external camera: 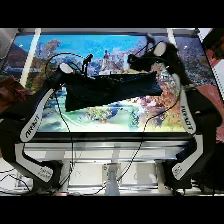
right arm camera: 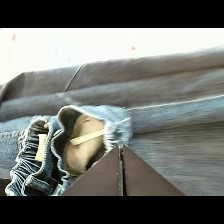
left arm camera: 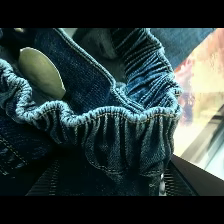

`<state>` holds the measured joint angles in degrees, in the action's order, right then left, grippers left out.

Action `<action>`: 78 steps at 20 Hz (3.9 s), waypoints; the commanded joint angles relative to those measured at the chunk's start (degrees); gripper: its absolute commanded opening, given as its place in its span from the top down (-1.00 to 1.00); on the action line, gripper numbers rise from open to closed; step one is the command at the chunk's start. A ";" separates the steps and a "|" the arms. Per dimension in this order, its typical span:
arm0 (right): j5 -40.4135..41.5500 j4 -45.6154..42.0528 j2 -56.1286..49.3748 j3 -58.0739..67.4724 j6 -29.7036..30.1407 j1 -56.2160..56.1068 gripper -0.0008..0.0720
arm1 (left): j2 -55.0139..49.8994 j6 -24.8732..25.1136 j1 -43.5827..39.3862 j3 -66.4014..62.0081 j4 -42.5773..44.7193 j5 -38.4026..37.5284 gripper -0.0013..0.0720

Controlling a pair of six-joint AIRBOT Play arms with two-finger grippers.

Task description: Fold the clothes and pants, and hang the long-sleeved shirts on hangers.

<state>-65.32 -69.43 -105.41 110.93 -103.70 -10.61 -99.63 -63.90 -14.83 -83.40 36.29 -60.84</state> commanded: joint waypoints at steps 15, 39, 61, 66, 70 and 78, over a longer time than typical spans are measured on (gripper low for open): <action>-2.71 -2.51 12.66 0.00 7.45 10.32 0.92 | 17.49 3.54 32.63 3.69 11.82 -14.45 -0.94; -2.60 -1.68 12.68 0.00 7.41 10.14 0.92 | -6.80 17.75 28.30 9.66 -9.35 -8.37 -0.93; -1.20 -0.70 9.86 -14.51 14.62 -5.07 0.92 | 2.54 -0.50 21.84 0.94 -16.79 3.41 0.81; 4.79 0.57 7.65 -14.51 14.78 -11.21 0.92 | 2.67 -3.65 21.70 0.81 -12.41 0.92 0.81; 5.01 0.57 3.26 -14.51 14.36 -14.10 0.93 | 2.84 -8.13 21.99 0.79 -13.77 -1.60 0.81; 17.03 -2.10 -4.81 -14.38 5.79 -13.99 0.93 | 5.90 -8.09 22.43 0.76 -18.18 -8.92 0.81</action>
<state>-52.21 -69.58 -107.81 96.53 -94.08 -24.43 -95.46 -71.64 7.60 -82.56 19.81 -66.87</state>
